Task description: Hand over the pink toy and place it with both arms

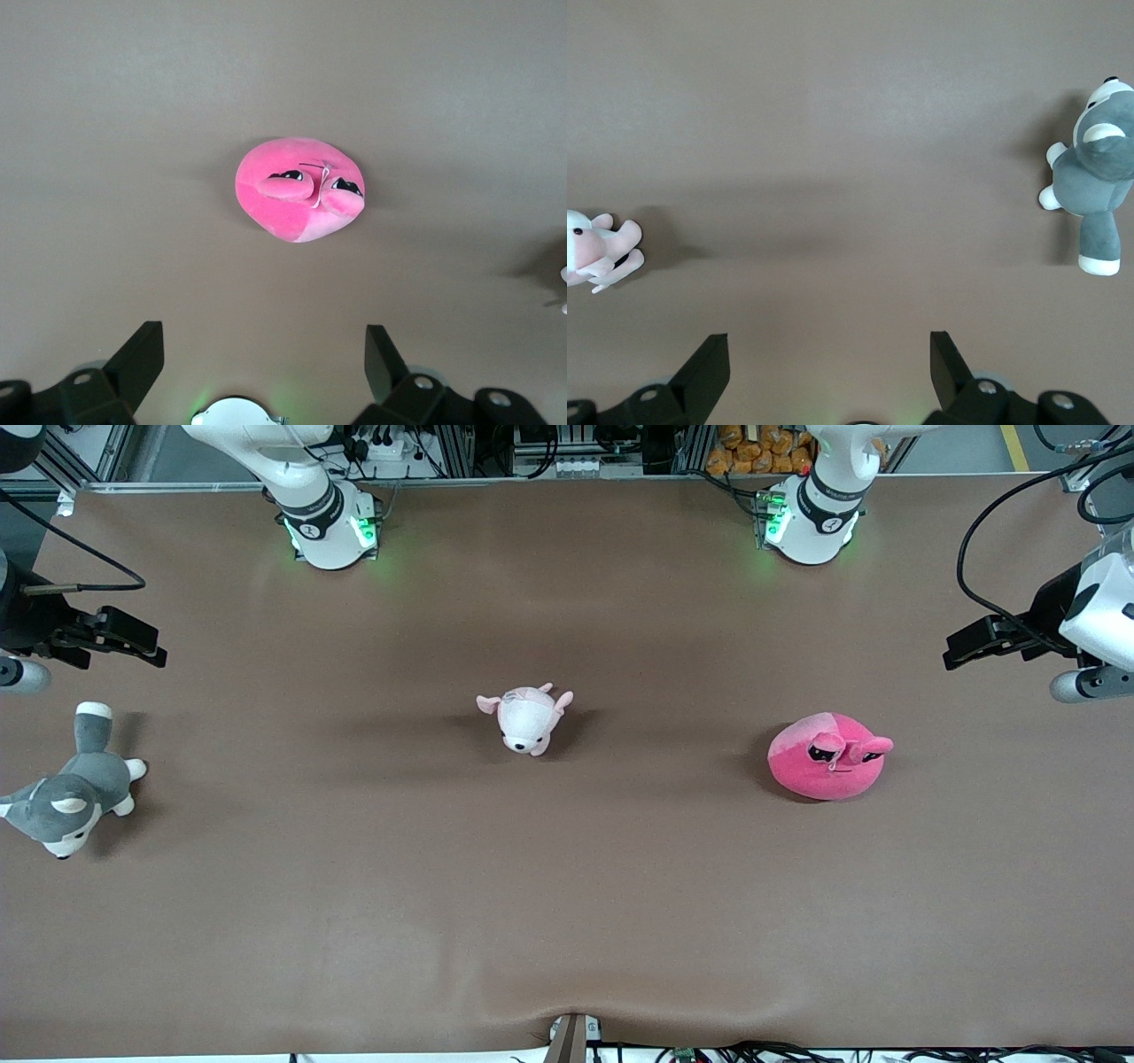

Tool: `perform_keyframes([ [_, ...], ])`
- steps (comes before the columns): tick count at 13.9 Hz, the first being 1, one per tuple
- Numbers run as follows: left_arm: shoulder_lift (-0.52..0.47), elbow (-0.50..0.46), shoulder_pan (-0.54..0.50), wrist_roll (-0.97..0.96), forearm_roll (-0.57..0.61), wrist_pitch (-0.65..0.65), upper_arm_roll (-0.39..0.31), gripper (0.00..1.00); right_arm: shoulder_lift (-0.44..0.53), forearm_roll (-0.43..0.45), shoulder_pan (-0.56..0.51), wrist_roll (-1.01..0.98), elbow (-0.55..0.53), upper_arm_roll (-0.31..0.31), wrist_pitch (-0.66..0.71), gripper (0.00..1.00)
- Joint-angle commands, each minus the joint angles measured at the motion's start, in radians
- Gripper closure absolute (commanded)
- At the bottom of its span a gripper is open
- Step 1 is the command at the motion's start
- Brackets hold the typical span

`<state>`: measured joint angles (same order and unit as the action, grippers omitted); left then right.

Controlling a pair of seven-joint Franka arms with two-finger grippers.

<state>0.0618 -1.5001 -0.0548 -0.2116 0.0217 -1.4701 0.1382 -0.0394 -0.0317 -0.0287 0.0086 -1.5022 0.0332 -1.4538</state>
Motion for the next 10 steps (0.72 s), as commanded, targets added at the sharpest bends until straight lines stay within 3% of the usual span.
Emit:
perform_keyframes([
  [1, 0.033, 0.026, -0.017, -0.011, -0.006, 0.011, -0.002, 0.0, -0.007, 0.015, 0.001, -0.002, 0.014, 0.002, 0.012, 0.0],
  [10, 0.082, 0.049, -0.034, -0.009, -0.002, 0.001, -0.003, 0.0, -0.007, 0.015, -0.002, -0.001, 0.014, 0.002, 0.009, 0.0],
])
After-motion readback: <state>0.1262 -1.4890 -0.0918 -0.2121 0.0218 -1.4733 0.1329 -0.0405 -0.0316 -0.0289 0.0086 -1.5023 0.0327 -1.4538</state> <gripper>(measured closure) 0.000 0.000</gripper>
